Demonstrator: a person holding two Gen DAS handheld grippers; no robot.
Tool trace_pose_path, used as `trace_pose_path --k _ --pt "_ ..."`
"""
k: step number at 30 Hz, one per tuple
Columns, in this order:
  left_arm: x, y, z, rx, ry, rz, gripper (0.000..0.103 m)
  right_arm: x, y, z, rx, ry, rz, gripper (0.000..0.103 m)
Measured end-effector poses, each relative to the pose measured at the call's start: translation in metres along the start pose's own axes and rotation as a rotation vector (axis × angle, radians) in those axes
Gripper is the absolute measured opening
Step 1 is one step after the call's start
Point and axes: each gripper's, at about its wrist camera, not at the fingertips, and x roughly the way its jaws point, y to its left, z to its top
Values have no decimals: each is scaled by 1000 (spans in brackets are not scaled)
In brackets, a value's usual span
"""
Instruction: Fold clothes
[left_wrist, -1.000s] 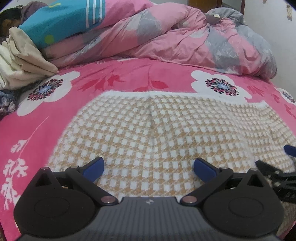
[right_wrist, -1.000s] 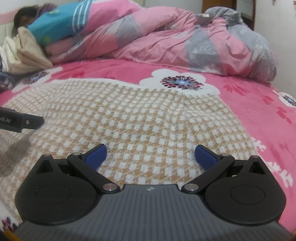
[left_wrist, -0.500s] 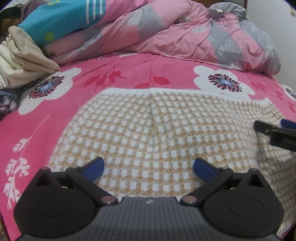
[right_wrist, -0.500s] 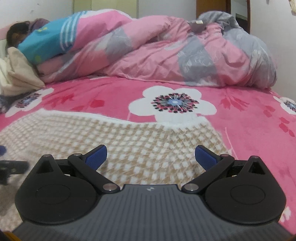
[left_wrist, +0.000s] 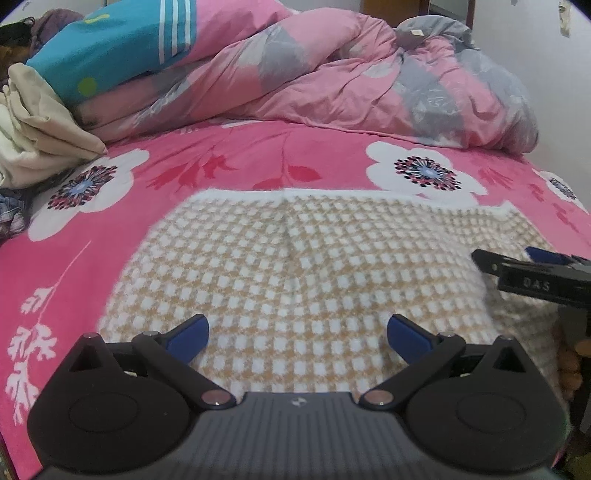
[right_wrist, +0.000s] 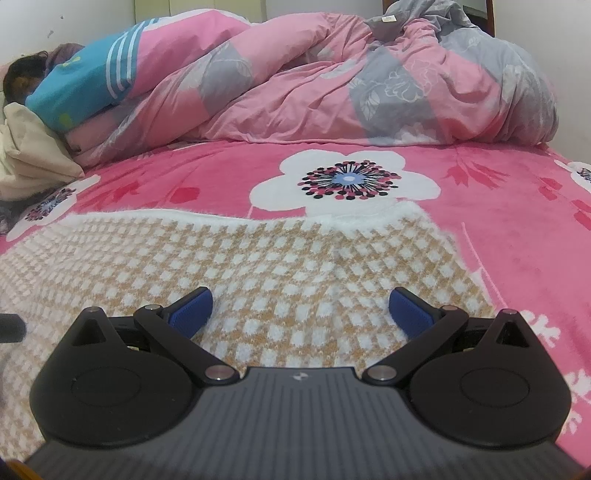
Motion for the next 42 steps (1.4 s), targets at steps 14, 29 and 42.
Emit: trace_pose_path --k 14,29,42 --pt "4 -4 -7 -12 5 21 103 -2 4 -3 -10 -16 -15 102" --pt "4 -5 -8 -12 5 29 103 -1 4 -2 -9 -17 -17 102" --pt "4 -4 -9 -5 -3 20 103 -1 5 -3 -9 -21 -17 102"
